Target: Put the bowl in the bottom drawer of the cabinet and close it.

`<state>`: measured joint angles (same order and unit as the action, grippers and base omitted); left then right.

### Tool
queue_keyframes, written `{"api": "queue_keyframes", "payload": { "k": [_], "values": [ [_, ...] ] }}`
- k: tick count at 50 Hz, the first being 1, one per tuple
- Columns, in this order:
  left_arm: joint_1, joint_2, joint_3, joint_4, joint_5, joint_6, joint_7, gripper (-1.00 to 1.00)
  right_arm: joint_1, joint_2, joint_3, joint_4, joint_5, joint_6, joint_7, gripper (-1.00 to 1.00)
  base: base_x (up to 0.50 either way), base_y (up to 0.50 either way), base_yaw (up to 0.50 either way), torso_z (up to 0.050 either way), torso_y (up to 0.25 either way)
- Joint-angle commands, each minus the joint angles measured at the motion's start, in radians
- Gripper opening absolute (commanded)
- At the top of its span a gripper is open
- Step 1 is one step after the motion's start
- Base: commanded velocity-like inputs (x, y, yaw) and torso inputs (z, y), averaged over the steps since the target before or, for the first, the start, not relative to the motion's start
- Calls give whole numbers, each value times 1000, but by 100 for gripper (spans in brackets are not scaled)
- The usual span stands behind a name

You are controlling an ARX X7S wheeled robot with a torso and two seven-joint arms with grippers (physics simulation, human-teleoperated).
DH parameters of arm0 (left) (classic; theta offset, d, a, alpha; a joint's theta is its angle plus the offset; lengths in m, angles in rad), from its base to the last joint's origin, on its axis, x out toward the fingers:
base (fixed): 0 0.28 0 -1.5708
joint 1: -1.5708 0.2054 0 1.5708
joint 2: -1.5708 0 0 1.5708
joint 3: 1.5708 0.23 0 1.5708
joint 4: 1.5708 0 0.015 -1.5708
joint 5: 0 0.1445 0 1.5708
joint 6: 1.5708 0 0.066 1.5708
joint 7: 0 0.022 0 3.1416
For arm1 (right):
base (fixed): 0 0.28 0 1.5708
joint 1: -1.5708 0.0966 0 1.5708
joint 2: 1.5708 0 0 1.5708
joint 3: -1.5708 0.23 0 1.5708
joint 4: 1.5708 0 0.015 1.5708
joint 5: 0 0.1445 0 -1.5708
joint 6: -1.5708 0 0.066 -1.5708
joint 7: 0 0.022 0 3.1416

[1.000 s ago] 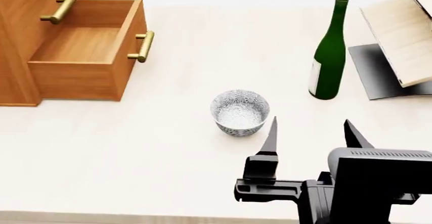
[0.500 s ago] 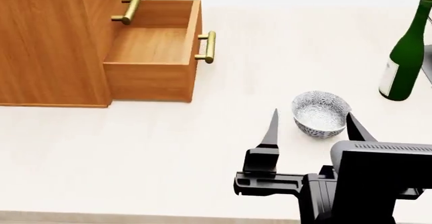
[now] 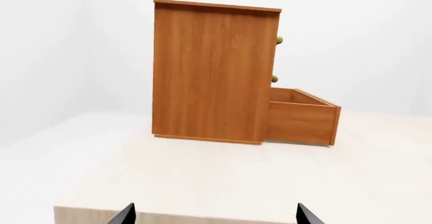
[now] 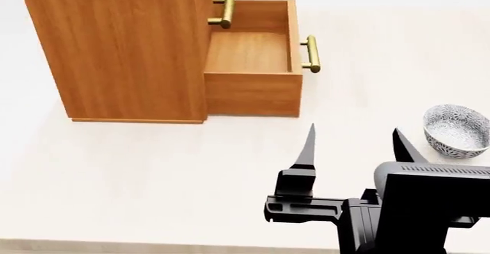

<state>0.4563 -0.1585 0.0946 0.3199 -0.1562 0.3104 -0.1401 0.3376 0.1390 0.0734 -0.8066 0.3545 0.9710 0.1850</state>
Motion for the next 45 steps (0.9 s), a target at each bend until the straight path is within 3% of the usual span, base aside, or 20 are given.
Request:
{"api": "queue_keyframes", "payload": {
  "k": [1, 9, 15, 24, 45],
  "values": [
    [6, -10, 7, 8, -5, 16, -9, 100, 0, 9, -8, 3, 5, -7, 11, 100, 0, 500, 0, 0, 0],
    [7, -17, 11, 12, -2, 8, -18, 100, -7, -4, 3, 16, 1, -24, 36, 100, 0, 482, 0, 0, 0],
    [4, -22, 16, 14, -10, 0, -23, 100, -15, 5, 6, 29, 14, -47, 21, 100, 35, 0, 0, 0, 0],
    [12, -38, 19, 68, -30, -48, -34, 100, -25, 20, -10, 39, 15, -64, 15, 100, 499, 0, 0, 0, 0],
    [3, -42, 33, 13, -42, -2, -36, 100, -32, 37, -30, 43, 15, -89, 28, 100, 500, 14, 0, 0, 0]
  ]
}}
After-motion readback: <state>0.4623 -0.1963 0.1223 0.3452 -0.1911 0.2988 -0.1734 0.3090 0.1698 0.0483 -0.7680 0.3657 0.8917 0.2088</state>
